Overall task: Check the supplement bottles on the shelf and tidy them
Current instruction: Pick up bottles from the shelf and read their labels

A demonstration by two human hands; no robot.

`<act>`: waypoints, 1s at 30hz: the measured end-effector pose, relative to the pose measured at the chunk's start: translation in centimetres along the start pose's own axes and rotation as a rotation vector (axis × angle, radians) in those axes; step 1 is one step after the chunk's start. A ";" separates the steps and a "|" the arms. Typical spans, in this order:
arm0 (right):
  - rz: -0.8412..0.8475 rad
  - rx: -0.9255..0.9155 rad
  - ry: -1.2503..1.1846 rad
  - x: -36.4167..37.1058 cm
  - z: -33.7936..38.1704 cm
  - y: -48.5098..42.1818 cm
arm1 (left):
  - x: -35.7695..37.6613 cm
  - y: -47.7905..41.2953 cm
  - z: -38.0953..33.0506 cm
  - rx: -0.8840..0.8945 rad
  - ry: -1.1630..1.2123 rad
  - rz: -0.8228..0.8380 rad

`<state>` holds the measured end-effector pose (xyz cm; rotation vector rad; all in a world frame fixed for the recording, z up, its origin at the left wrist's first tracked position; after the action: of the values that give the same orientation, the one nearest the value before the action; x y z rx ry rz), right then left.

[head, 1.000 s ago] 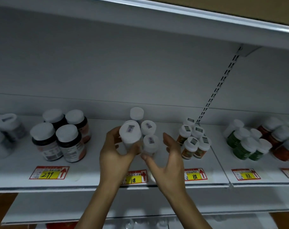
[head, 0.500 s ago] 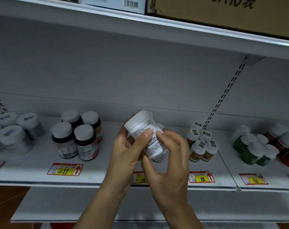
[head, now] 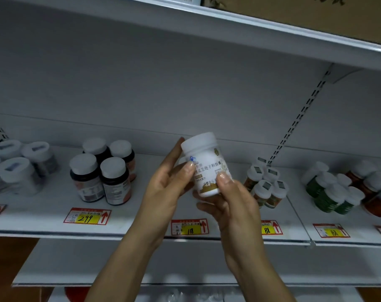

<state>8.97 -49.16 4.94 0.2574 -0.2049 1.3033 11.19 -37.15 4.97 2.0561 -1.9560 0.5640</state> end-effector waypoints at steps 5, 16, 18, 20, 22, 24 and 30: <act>0.164 0.234 -0.194 1.3 -0.1 0.7 | -0.1 0.1 0.2 -0.070 0.054 0.027; 0.021 -0.031 0.113 0.1 -0.9 -0.3 | -0.5 -0.1 0.0 -0.001 0.023 -0.019; -0.052 -0.332 0.239 -0.3 -0.4 0.2 | -0.3 -0.1 0.0 0.016 0.017 -0.048; -0.041 -0.605 0.432 -0.3 -0.2 0.7 | 0.0 0.0 0.1 0.028 0.010 -0.084; 0.008 -0.743 0.584 0.0 -0.8 0.8 | 0.3 0.0 0.1 0.038 0.006 -0.121; 0.030 -0.679 0.557 0.3 -1.2 0.8 | 0.3 0.0 0.1 0.080 -0.061 -0.152; -0.027 -0.449 0.327 0.1 -1.0 -0.7 | 0.7 0.5 0.2 0.109 -0.049 -0.127</act>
<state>9.69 -48.94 3.96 -0.3322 -0.2084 1.2180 10.74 -37.90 5.08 2.2614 -1.8421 0.6110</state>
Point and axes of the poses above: each hand's wrist, its own y-axis away from the middle knuckle, its own x-axis out of the palm, z = x × y, the point moved 3 cm from there along -y, towards the middle knuckle, and after that the axes turned 8 degrees about -z, right-handed, at the moved point
